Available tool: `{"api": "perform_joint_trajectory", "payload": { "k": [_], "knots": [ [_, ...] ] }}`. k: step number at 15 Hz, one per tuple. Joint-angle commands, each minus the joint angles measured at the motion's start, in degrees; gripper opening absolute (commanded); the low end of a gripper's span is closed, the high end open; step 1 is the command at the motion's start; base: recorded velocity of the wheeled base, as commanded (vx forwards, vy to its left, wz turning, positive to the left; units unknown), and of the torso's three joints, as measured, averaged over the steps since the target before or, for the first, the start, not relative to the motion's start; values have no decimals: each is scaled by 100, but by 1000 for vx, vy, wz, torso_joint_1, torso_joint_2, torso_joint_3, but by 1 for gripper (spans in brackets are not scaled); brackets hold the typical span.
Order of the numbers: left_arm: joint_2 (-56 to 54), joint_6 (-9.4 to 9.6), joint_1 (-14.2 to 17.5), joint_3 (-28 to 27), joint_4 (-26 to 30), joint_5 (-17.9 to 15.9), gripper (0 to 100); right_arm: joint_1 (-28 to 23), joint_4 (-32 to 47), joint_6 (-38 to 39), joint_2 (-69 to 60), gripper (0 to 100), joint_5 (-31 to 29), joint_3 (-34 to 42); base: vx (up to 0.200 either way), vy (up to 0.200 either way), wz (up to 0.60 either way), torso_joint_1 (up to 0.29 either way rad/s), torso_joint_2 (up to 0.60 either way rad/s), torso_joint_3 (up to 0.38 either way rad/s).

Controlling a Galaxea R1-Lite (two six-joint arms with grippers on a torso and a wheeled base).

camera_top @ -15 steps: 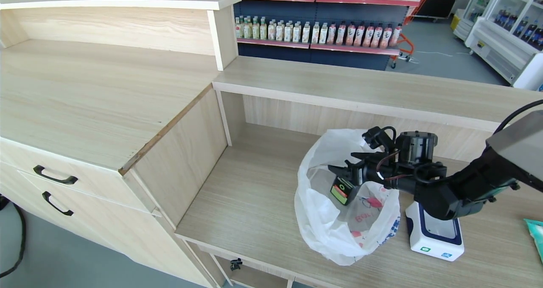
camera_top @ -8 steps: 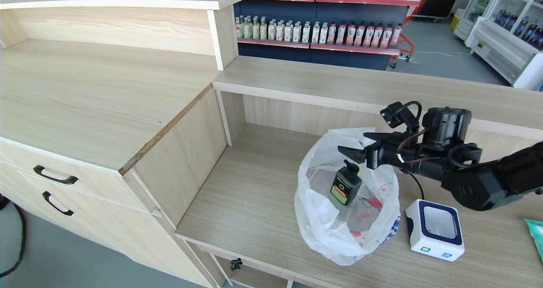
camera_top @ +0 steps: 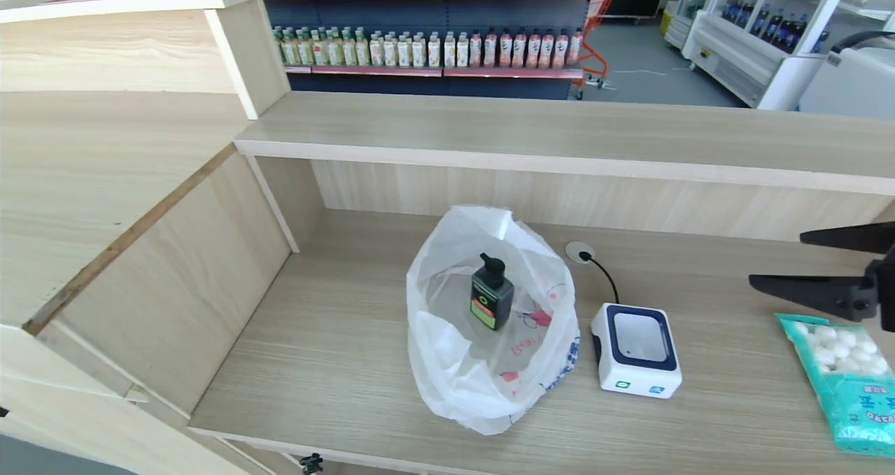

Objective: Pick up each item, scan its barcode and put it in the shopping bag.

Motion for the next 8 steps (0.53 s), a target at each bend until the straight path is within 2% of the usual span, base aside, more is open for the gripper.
{"api": "perform_joint_trajectory", "payload": {
  "k": [1, 4, 5, 6, 8],
  "knots": [
    [9, -1, 1, 0, 10, 4, 100, -294, 81, -32, -753, 100, 32, -110, 0, 0, -600, -139, 403, 290],
    [9, -1, 1, 0, 10, 4, 100, -417, -165, 108, -551, 100, -38, 101, 0, 0, -600, -131, 439, 300],
    [9, -1, 1, 0, 1, 4, 100, -795, -570, 143, -173, 100, -38, 294, 0, 0, 0, -144, 510, 364],
    [9, -1, 1, 0, 1, 4, 100, -900, -763, 161, -15, 100, -38, 347, 0, 0, 0, -115, 461, 339],
    [9, -1, 1, 0, 1, 4, 100, -944, -1475, 117, 952, 100, -38, 470, 0, 0, 0, -53, 210, 156]
  ]
}}
